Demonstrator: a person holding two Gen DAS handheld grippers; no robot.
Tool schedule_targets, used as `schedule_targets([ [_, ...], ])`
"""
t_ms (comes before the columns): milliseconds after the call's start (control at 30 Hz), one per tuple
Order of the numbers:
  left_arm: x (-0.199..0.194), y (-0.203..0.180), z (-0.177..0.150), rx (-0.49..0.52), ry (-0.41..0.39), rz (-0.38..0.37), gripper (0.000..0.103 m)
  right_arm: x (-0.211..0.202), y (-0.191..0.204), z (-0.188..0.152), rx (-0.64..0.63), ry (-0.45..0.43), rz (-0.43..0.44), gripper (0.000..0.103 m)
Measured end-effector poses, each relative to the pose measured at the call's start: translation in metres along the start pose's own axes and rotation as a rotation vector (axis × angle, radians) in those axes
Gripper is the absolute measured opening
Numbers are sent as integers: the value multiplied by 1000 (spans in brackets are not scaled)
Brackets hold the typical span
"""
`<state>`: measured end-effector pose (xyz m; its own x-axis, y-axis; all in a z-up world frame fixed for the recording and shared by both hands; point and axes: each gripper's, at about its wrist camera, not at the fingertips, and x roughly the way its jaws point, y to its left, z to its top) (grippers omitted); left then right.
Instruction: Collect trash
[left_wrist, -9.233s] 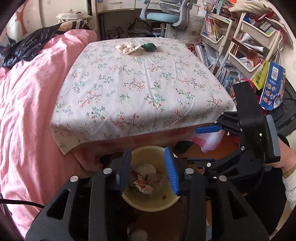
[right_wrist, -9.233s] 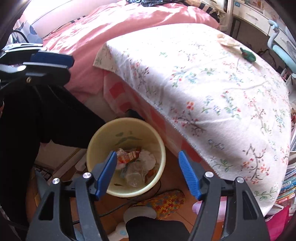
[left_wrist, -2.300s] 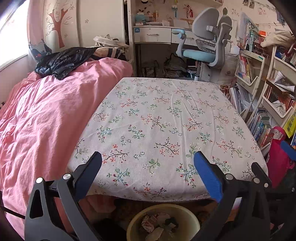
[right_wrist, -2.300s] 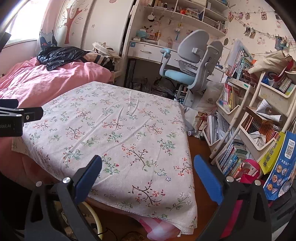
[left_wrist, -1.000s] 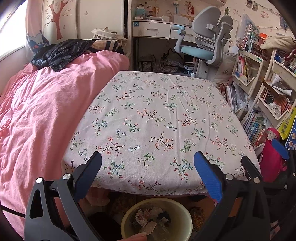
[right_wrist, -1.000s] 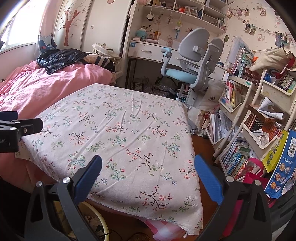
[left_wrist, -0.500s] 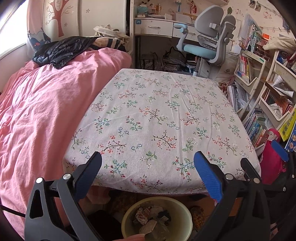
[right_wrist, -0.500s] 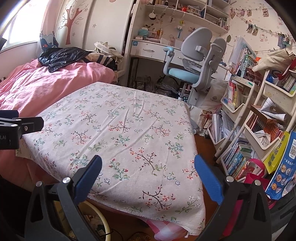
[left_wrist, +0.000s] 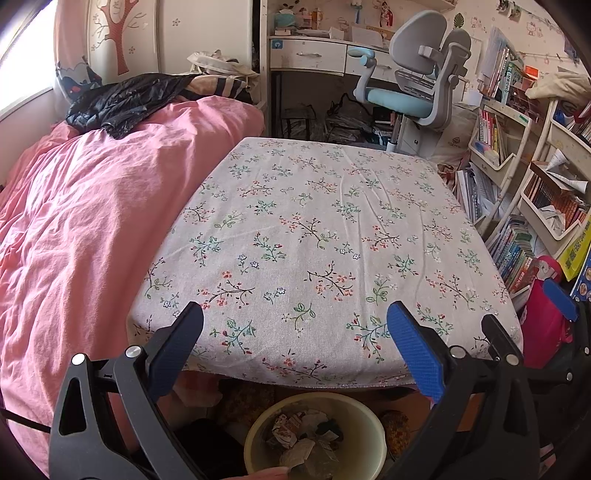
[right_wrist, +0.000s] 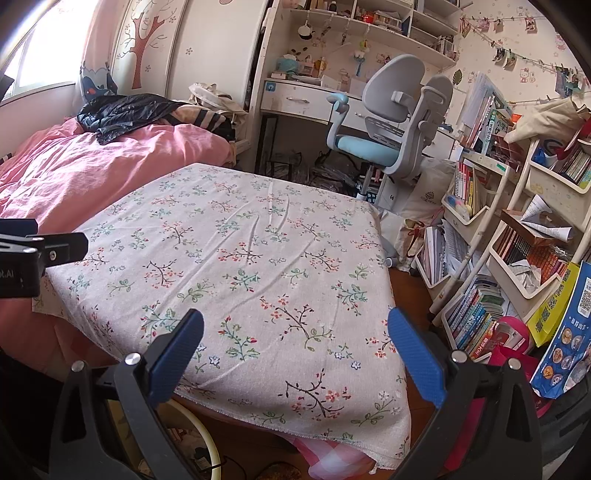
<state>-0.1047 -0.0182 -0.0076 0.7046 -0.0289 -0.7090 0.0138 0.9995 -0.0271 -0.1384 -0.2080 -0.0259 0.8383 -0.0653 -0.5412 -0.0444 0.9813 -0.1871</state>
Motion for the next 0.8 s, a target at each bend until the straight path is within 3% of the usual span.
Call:
schedule_targets([
  [800,-1,3,3,1,-5,5,96,-1,3,3,-1,-14,7,96],
])
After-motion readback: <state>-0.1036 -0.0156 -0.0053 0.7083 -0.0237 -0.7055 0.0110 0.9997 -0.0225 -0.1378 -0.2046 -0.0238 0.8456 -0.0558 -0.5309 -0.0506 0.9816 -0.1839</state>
